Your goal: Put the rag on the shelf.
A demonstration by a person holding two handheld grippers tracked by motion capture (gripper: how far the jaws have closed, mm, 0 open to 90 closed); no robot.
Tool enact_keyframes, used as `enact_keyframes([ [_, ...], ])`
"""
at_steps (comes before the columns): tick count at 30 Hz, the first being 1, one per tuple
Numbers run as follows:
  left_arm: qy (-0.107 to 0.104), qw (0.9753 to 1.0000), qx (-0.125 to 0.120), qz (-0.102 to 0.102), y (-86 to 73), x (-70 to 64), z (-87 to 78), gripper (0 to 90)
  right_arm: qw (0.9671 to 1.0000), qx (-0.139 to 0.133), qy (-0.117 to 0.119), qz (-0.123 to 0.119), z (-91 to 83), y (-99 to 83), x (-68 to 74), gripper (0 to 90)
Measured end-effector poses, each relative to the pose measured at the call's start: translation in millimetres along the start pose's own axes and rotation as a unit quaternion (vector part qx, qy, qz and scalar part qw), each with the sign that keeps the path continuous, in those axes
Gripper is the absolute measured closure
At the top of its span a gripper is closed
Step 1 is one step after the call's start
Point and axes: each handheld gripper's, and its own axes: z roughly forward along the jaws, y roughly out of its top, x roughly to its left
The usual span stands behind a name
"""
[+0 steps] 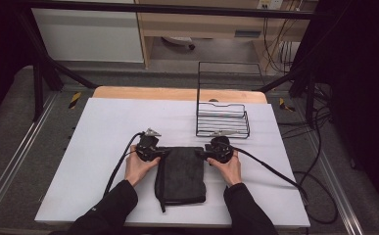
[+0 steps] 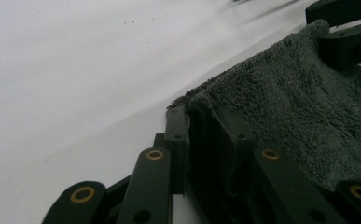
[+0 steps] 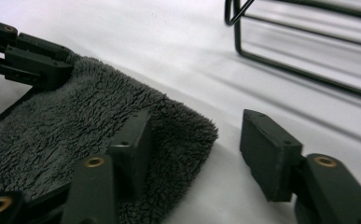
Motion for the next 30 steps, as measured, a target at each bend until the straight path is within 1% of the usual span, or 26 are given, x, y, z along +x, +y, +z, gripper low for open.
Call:
enact_keyframes([
  [3,0.001,1.0000,-0.002,0.001,-0.3,0.0,0.1,75.2,1.0000,0.005,0.007,0.004,-0.4,-0.4,0.6,54.5],
  [5,0.001,1.0000,-0.001,0.001,-0.5,0.0,-0.2,75.3,0.9997,0.013,0.018,0.013,-0.3,-0.8,1.1,60.6],
  [7,0.002,1.0000,-0.002,0.000,-0.3,-0.5,-0.1,75.3,0.9994,0.016,0.024,0.019,0.1,-1.3,1.7,63.8],
  [9,-0.003,1.0000,-0.002,-0.008,-0.5,0.2,-0.1,75.4,0.9991,0.019,0.030,0.024,-0.1,-0.9,1.5,67.0],
  [12,-0.007,0.9999,-0.002,-0.009,-0.3,2.0,-0.5,76.0,0.9987,0.021,0.036,0.030,-0.5,-0.6,1.8,72.4],
  [15,-0.010,0.9999,-0.003,-0.009,-0.1,3.1,-1.6,78.0,0.9986,0.021,0.038,0.031,-1.7,0.1,1.6,77.1],
  [18,-0.013,0.9998,-0.005,-0.012,0.2,3.7,-3.2,79.9,0.9987,0.019,0.037,0.031,-3.7,0.8,2.2,79.2],
  [22,-0.012,0.9998,-0.011,-0.010,1.1,2.5,-6.6,80.8,0.9988,0.011,0.037,0.030,-7.0,2.1,3.1,80.0],
  [27,-0.018,0.9993,-0.030,-0.012,3.3,0.8,-15.6,81.2,0.9987,-0.003,0.042,0.028,-13.8,4.9,5.1,80.3],
  [30,-0.016,0.9991,-0.038,-0.006,4.1,-2.7,-20.6,81.3,0.9988,-0.010,0.043,0.020,-18.1,7.2,7.2,80.4],
])
